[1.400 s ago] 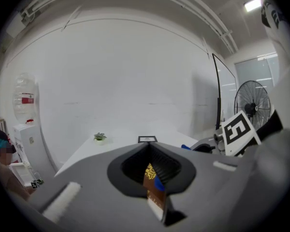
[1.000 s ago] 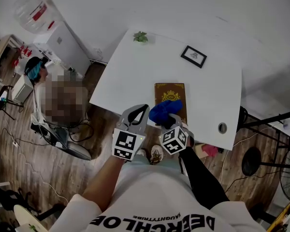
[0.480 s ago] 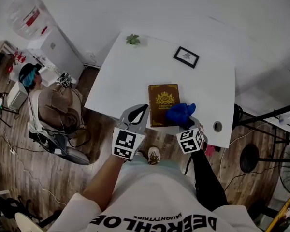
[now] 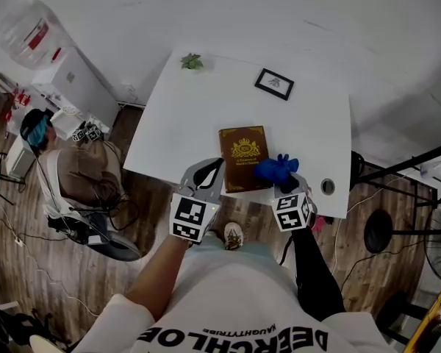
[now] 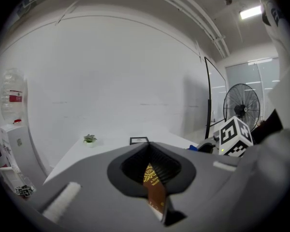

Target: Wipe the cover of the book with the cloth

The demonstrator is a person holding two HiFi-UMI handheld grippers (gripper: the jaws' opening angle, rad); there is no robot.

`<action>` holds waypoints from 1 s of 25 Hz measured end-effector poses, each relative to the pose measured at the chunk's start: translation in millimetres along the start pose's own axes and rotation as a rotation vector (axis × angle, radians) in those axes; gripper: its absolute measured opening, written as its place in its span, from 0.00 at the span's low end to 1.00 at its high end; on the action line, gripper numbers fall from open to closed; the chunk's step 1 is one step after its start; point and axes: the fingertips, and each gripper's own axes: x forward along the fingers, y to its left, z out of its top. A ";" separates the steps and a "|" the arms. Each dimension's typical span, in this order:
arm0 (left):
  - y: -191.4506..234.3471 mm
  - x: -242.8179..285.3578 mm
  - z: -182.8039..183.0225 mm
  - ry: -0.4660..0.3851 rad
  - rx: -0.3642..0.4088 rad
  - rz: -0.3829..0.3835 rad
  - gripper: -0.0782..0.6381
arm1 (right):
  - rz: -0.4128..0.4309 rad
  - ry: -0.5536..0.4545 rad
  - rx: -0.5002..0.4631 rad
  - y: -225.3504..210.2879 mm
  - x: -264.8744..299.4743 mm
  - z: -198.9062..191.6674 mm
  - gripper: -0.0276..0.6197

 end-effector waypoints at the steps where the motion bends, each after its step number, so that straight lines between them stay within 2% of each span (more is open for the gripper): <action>1: -0.2 -0.6 1.3 -0.001 -0.003 -0.007 0.19 | 0.008 -0.021 -0.002 6.2 -3.8 6.9 0.21; 8: 5.8 -8.6 -4.2 0.014 -0.011 -0.032 0.19 | 0.121 -0.129 -0.100 77.4 -19.3 49.5 0.21; 10: 7.7 -10.6 -5.7 0.018 -0.012 -0.036 0.19 | 0.169 -0.109 -0.125 99.4 -13.4 48.9 0.21; 12: 8.0 -12.5 -5.1 0.018 -0.017 -0.042 0.19 | 0.214 -0.045 -0.150 120.2 -4.2 35.9 0.21; 14: 9.0 -13.7 -6.0 0.017 -0.021 -0.042 0.19 | 0.231 0.000 -0.168 132.6 1.2 24.1 0.21; 19: 11.5 -13.9 -10.4 0.029 -0.032 -0.043 0.19 | 0.207 0.011 -0.144 123.4 2.2 15.6 0.21; 25: 4.5 -5.2 -8.8 0.029 -0.027 -0.062 0.19 | 0.135 0.060 -0.078 86.0 -1.9 -10.8 0.21</action>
